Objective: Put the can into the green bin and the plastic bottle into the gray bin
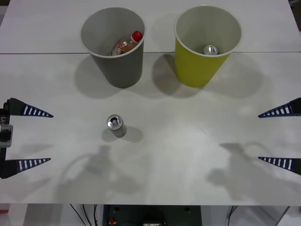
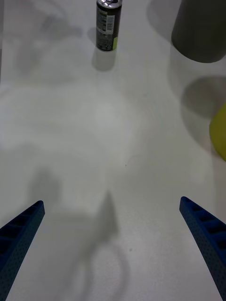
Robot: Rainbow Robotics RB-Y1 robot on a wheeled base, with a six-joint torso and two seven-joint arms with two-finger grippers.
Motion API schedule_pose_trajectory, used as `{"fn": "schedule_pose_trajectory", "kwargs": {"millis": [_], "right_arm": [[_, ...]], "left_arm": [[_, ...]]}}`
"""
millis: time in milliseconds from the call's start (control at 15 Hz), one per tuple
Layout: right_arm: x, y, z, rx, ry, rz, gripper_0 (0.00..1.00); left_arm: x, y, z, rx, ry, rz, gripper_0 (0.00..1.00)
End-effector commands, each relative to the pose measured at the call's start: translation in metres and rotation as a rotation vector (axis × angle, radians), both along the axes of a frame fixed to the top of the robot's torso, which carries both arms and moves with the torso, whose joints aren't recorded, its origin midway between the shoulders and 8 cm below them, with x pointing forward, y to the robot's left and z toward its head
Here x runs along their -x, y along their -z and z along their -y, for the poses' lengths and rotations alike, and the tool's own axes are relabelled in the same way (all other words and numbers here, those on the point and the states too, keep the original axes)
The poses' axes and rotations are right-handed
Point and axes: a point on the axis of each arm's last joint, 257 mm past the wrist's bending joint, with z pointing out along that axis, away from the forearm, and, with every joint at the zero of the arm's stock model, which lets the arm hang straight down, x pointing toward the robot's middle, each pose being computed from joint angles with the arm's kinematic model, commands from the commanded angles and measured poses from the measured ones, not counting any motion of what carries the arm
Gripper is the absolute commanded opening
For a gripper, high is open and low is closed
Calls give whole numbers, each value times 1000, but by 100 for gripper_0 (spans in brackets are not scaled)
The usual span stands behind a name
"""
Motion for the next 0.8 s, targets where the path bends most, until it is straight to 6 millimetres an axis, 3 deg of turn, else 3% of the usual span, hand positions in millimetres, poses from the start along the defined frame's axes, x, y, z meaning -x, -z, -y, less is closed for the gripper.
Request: {"fn": "schedule_pose_trajectory", "kwargs": {"millis": [67, 133, 200, 533, 800], "right_arm": [[0, 0, 0, 0, 0, 0, 100], [0, 0, 0, 0, 0, 0, 100], [0, 0, 0, 0, 0, 0, 100], [0, 0, 0, 0, 0, 0, 100], [0, 0, 0, 0, 0, 0, 100]], "left_arm": [[0, 0, 0, 0, 0, 0, 100], [6, 15, -2, 7, -10, -43, 100], [7, 18, -2, 8, -10, -51, 100], [2, 17, -1, 30, -8, -79, 100], [-11, 27, 8, 182, -43, -160, 100]]}}
